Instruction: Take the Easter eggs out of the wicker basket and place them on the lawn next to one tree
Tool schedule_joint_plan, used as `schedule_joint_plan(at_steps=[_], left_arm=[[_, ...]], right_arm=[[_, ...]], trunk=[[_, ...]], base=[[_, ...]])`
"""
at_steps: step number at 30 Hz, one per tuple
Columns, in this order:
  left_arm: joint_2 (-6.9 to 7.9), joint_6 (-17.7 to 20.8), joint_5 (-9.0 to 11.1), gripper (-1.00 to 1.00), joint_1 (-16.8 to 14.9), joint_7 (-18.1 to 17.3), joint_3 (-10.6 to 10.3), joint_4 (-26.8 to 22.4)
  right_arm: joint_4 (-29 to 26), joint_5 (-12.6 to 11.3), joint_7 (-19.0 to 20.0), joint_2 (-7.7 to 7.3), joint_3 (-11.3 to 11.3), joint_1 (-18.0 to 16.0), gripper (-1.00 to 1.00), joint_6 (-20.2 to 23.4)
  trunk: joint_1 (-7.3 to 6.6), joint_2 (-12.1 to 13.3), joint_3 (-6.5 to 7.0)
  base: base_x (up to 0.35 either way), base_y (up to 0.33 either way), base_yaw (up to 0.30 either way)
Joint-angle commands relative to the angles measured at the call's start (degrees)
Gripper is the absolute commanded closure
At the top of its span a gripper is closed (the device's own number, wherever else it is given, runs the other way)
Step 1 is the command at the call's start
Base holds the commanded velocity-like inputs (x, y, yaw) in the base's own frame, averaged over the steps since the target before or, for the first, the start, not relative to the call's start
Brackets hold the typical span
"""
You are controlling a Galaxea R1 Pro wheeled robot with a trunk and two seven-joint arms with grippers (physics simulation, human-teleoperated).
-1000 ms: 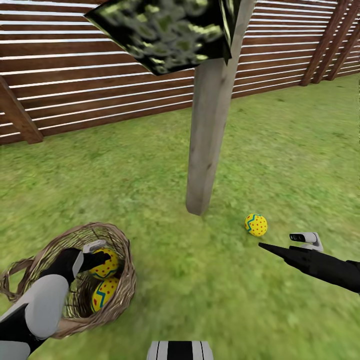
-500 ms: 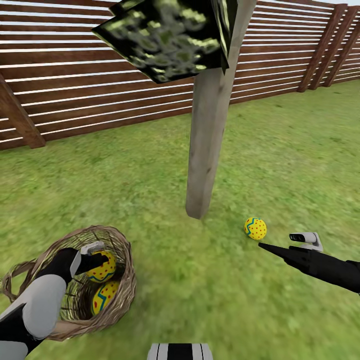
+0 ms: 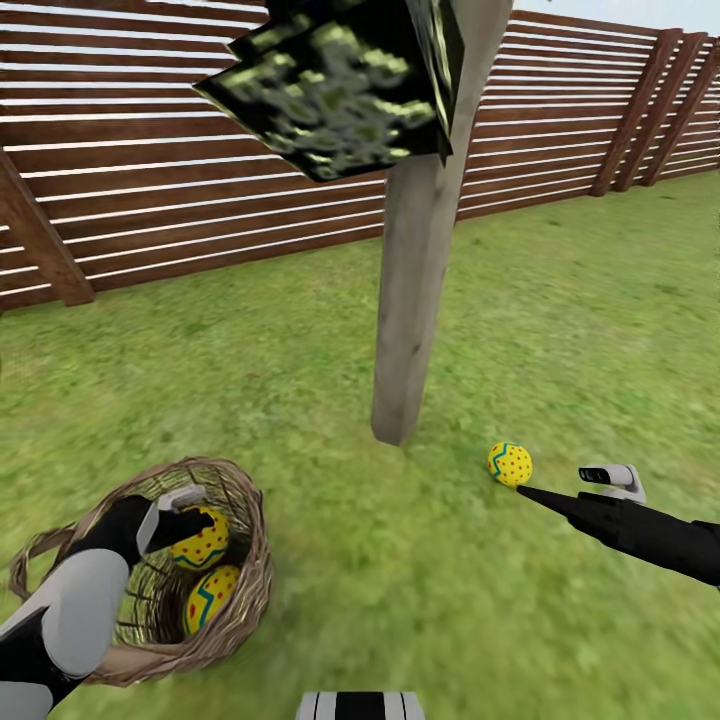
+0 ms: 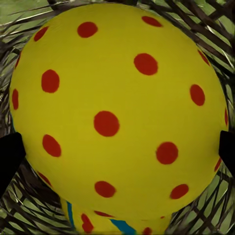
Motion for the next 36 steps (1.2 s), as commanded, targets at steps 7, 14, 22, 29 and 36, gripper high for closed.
schedule_joint_plan(at_steps=[7,14,22,29,36], left_arm=[[0.67,2.0,-0.6,1.00,0.0,-0.4,0.4,-0.1],[0.77,3.0,-0.6,1.00,0.0,-0.4,0.4,-0.1],[1.65,6.4,-0.6,1.00,0.0,-0.4,0.4,-0.1],[2.52,10.9,-0.3,1.00,-0.1,-0.4,0.5,-0.2],[2.62,16.0,-0.2,1.00,-0.2,-0.4,0.7,-0.7]], right_arm=[[0.0,0.0,0.1,-0.01,0.0,0.0,-1.00,0.3],[0.0,0.0,0.1,-0.01,0.0,0.0,-1.00,0.3],[0.0,0.0,0.1,-0.01,0.0,0.0,-1.00,0.3],[0.0,0.0,0.1,-0.01,0.0,0.0,-1.00,0.3],[0.0,0.0,0.1,-0.01,0.0,0.0,-1.00,0.3]], trunk=[[-0.08,0.0,0.63],[-0.26,0.1,2.18],[-0.47,0.2,3.95],[-0.60,0.3,5.06],[-0.70,0.3,5.94]], base=[[0.000,0.000,0.000],[0.000,0.000,0.000],[0.000,0.000,0.000],[0.000,0.000,0.000],[0.000,0.000,0.000]])
